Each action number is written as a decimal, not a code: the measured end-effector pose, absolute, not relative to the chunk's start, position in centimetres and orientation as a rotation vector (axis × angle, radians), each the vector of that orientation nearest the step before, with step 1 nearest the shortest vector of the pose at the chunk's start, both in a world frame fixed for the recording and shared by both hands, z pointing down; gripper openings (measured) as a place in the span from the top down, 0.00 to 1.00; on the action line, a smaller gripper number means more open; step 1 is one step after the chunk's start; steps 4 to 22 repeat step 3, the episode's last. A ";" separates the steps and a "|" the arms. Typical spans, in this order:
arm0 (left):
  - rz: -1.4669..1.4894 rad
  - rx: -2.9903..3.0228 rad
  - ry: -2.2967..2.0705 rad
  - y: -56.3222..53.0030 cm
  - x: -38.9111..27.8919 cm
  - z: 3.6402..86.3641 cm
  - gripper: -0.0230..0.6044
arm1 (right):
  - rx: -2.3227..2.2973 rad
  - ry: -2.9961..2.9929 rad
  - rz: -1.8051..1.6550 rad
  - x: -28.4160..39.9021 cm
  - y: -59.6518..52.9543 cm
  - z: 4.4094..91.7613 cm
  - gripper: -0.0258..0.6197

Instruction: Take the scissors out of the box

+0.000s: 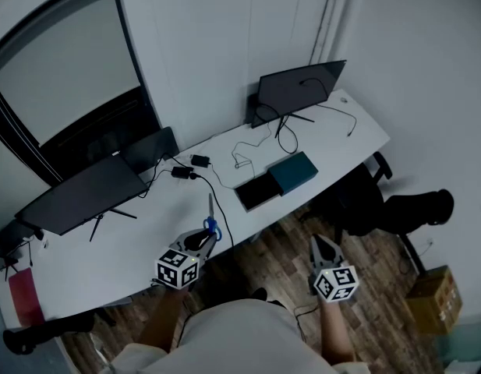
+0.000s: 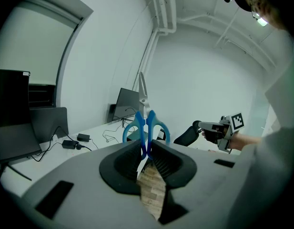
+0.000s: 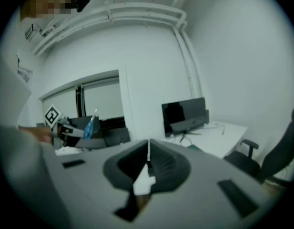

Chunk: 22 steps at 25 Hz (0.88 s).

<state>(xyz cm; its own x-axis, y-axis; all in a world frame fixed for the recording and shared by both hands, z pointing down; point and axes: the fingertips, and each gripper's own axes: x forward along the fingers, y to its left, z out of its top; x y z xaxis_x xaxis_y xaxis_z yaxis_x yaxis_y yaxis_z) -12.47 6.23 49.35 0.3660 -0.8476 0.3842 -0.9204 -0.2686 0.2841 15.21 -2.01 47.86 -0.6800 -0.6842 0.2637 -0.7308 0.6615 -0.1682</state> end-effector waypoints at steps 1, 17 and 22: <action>0.214 2.175 -1.533 6.2 -12.5 49.3 0.81 | 1.159 -2.698 0.391 15.2 -2.1 47.9 0.91; 0.214 2.173 -1.538 6.0 -12.5 49.4 0.81 | 1.157 -2.697 0.394 15.3 -2.3 48.0 0.91; 0.214 2.173 -1.538 6.0 -12.5 49.4 0.81 | 1.157 -2.697 0.394 15.3 -2.3 48.0 0.91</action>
